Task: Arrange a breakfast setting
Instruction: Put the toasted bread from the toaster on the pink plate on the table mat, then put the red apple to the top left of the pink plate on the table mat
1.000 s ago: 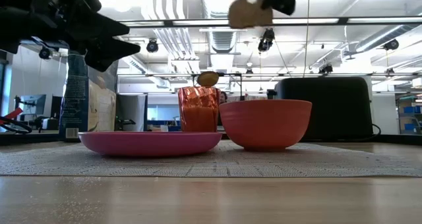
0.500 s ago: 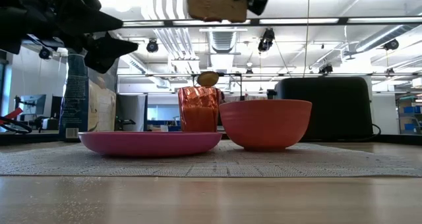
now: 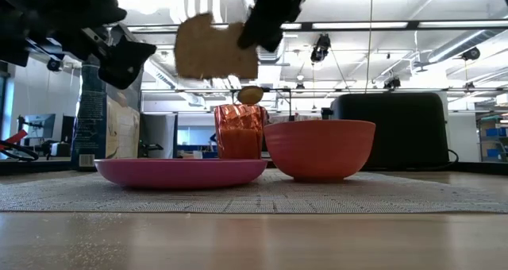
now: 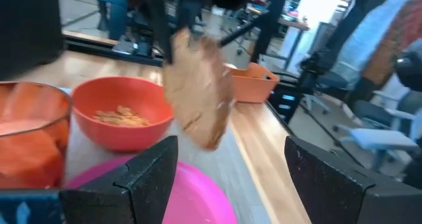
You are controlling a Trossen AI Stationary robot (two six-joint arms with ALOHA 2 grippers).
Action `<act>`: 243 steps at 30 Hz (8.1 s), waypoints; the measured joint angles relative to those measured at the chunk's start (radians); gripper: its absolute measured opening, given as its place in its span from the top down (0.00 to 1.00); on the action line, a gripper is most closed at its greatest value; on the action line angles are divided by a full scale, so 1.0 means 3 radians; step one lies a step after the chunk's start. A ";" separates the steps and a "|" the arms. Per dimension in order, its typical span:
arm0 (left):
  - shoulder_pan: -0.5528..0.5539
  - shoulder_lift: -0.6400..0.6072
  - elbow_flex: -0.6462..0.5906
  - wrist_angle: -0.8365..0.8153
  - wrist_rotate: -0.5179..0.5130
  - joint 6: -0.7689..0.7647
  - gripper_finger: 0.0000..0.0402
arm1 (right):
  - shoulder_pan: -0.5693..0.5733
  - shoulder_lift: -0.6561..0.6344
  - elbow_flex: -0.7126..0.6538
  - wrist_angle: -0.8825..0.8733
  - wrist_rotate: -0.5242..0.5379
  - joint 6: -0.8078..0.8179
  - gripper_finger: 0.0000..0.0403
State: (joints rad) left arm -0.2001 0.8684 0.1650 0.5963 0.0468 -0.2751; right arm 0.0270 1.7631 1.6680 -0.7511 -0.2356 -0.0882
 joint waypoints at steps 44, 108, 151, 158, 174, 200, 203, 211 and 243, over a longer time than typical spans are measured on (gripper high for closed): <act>-0.0010 0.0001 0.0000 -0.0119 0.0322 -0.0136 0.35 | -0.0003 0.0829 0.0003 0.0527 -0.0102 -0.0100 0.92; 0.0134 -0.0286 -0.0001 0.0459 -0.0215 0.0012 0.35 | 0.2222 -0.0852 -0.1166 -0.2181 0.0291 0.5997 0.56; 0.0134 -0.1614 0.0603 -0.1819 0.0140 0.0625 0.35 | 0.3291 -0.0041 -0.1170 -0.0441 -0.0211 0.6456 0.47; 0.0134 -0.1613 0.0601 -0.1816 0.0140 0.0627 0.35 | 0.3291 -0.0032 -0.1188 -0.0759 -0.0124 0.6257 0.47; 0.0134 -0.1612 0.0599 -0.1773 0.0137 0.0638 0.35 | 0.3284 -0.0030 -0.1263 -0.1090 -0.0004 0.6235 0.47; 0.0134 -0.1611 0.0598 -0.1764 0.0136 0.0628 0.35 | 0.3283 -0.0013 -0.0988 -0.1168 0.0008 0.6700 0.47; 0.0134 -0.1611 0.0598 -0.1764 0.0135 0.0628 0.35 | 0.3283 -0.0013 -0.0987 -0.1128 -0.0016 0.6845 0.47; 0.0134 -0.1611 0.0598 -0.1767 0.0135 0.0615 0.35 | 0.3282 -0.0021 -0.0982 -0.1045 0.0026 0.6683 0.47; 0.0134 -0.1603 0.0598 -0.1764 0.0136 0.0613 0.35 | 0.3268 -0.0030 -0.0973 -0.0943 0.0123 0.6321 0.23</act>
State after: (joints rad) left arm -0.1600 0.3874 0.3443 0.0669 0.0875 -0.0914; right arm 1.0073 1.7542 1.3762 -1.0339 -0.1986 1.8079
